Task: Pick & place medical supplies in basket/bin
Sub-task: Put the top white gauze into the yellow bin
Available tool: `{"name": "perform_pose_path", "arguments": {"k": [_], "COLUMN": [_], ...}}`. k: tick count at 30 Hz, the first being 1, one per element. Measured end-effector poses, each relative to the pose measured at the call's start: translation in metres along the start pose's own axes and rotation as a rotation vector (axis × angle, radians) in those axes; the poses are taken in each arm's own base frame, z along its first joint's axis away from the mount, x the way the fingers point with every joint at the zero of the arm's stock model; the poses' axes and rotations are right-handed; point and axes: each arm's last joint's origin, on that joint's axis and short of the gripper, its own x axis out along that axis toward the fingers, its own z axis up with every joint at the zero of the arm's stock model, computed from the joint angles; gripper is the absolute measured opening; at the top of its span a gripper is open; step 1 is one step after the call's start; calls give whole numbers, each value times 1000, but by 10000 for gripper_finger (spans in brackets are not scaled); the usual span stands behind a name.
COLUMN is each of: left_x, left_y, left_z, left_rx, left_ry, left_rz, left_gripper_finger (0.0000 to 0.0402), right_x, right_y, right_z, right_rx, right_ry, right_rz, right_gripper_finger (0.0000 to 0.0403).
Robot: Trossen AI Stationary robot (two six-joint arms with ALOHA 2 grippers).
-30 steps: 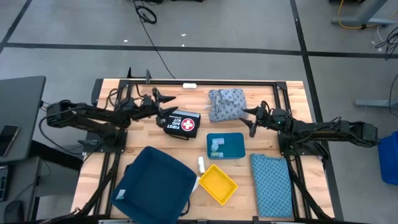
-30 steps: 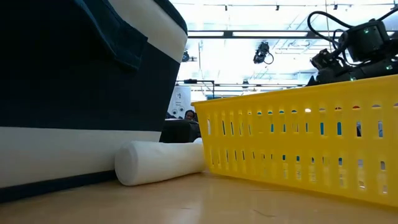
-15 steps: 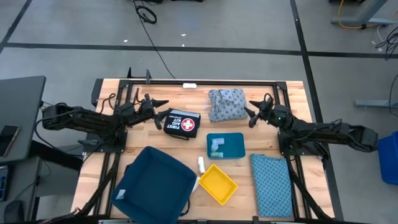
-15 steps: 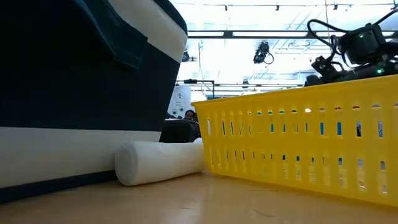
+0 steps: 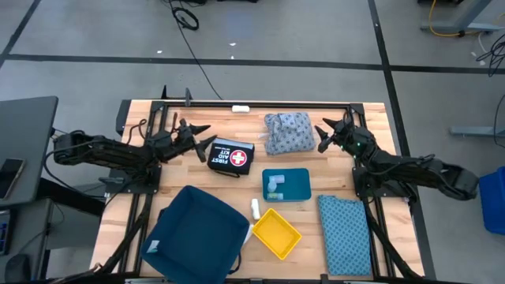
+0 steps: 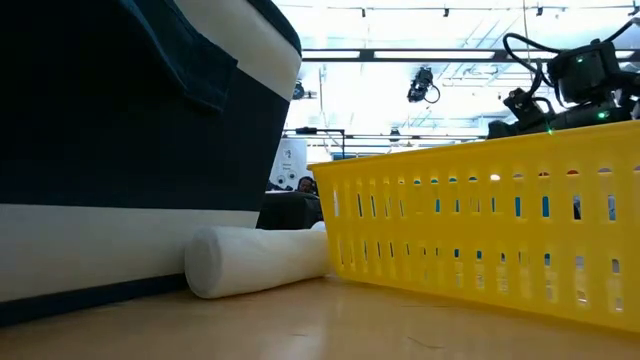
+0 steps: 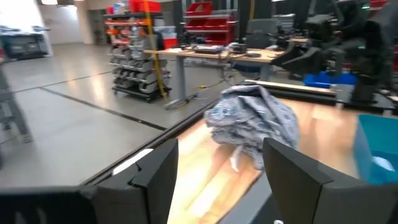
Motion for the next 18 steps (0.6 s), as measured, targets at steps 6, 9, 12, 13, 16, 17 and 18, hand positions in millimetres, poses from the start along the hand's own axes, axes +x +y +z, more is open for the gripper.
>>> {"name": "perform_pose_path", "arguments": {"k": [6, 9, 12, 13, 16, 17, 18], "left_x": [1, 2, 3, 3, 3, 3, 3], "left_y": [9, 15, 21, 23, 28, 29, 30], "left_z": [3, 3, 3, 3, 3, 3, 3], "left_rx": [-38, -66, -90, -94, -102, -101, -101], "left_ry": [-34, -39, -40, -41, -42, -42, -42], "left_rz": [85, 121, 156, 164, 189, 195, 203], "left_gripper_finger": [219, 219, 219, 219, 219, 219, 219], "right_x": [4, 7, 10, 11, 15, 17, 18], "right_y": [-10, -14, -18, -20, -24, -26, -27], "right_z": [-1, -1, -3, -5, -10, -11, -12], "right_rx": [-12, -10, -15, -19, -23, -23, -24], "right_ry": [-7, -21, -11, -6, 17, 18, 16], "right_rz": [-50, -57, -75, -81, -93, -95, -96], "right_gripper_finger": [233, 233, 233, 233, 233, 233, 233]}}
